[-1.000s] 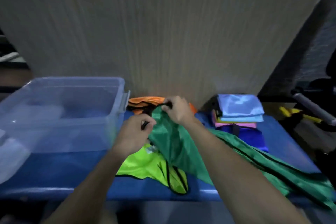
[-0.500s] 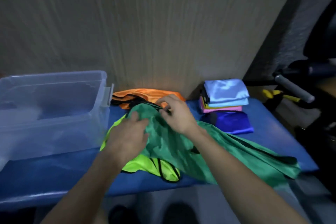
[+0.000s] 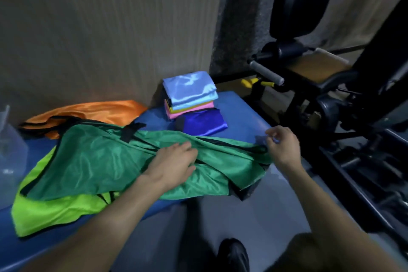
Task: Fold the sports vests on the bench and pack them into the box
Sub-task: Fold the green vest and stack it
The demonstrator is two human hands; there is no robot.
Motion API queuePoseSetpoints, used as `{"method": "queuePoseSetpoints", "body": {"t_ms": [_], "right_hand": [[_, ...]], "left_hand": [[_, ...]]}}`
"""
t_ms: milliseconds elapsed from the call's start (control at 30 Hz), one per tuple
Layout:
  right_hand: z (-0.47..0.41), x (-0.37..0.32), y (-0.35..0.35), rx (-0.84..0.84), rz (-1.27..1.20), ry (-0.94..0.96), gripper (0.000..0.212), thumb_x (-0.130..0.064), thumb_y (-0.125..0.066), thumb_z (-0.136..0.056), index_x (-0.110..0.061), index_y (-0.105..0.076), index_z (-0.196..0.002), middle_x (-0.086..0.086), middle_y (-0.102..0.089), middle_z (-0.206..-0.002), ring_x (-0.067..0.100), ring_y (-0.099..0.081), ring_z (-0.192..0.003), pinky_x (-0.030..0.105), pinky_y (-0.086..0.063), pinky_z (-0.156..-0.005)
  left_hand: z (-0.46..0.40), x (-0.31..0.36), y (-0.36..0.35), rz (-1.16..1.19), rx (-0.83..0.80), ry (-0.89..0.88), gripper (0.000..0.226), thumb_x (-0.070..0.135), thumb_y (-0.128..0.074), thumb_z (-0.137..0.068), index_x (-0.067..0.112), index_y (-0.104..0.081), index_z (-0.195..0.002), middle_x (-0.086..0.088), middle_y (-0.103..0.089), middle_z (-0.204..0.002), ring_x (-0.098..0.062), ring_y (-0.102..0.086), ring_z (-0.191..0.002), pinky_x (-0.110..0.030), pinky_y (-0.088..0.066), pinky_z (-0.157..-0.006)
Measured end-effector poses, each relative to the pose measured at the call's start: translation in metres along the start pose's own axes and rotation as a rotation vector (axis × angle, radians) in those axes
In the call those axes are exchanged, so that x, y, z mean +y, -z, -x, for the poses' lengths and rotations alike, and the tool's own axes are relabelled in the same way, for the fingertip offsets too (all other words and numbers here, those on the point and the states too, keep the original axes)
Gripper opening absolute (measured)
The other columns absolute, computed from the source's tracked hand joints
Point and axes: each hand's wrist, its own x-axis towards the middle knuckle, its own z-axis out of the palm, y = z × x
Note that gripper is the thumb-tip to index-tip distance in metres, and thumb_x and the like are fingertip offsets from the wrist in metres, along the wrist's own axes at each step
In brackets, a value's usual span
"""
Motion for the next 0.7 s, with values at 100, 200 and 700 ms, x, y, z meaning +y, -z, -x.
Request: {"method": "queuePoseSetpoints", "body": {"t_ms": [100,200,700], "right_hand": [[-0.002,0.036,0.011,-0.148,-0.187,-0.180,0.023,-0.023,-0.064,-0.074,-0.024,-0.072,-0.096,-0.006,-0.074,-0.094,0.022,-0.070,-0.092,0.047,-0.057,-0.088],[-0.001,0.049,0.022,-0.290,-0.332,-0.126,0.033,-0.021,-0.065,-0.069,-0.029,-0.071,-0.100,-0.007,-0.076,-0.103,0.017,-0.070,-0.100,0.048,-0.056,-0.092],[-0.012,0.020,-0.001,-0.181,-0.360,0.088,0.036,-0.033,-0.066,-0.098,-0.010,-0.063,-0.072,-0.014,-0.050,-0.056,0.003,-0.043,-0.053,0.030,-0.037,-0.057]], "left_hand": [[-0.010,0.014,-0.009,0.074,0.109,-0.093,0.022,0.042,-0.066,-0.090,0.026,-0.054,-0.101,0.007,-0.051,-0.106,-0.022,-0.056,-0.105,-0.040,-0.049,-0.077],[-0.021,0.029,-0.021,0.103,0.132,-0.218,0.035,0.048,-0.066,-0.089,0.030,-0.055,-0.117,0.010,-0.050,-0.117,-0.017,-0.050,-0.110,-0.036,-0.048,-0.088],[-0.068,0.040,-0.041,0.407,0.175,-0.153,0.013,0.038,-0.057,-0.100,0.030,-0.066,-0.098,0.015,-0.061,-0.099,-0.014,-0.054,-0.094,-0.040,-0.047,-0.088]]}}
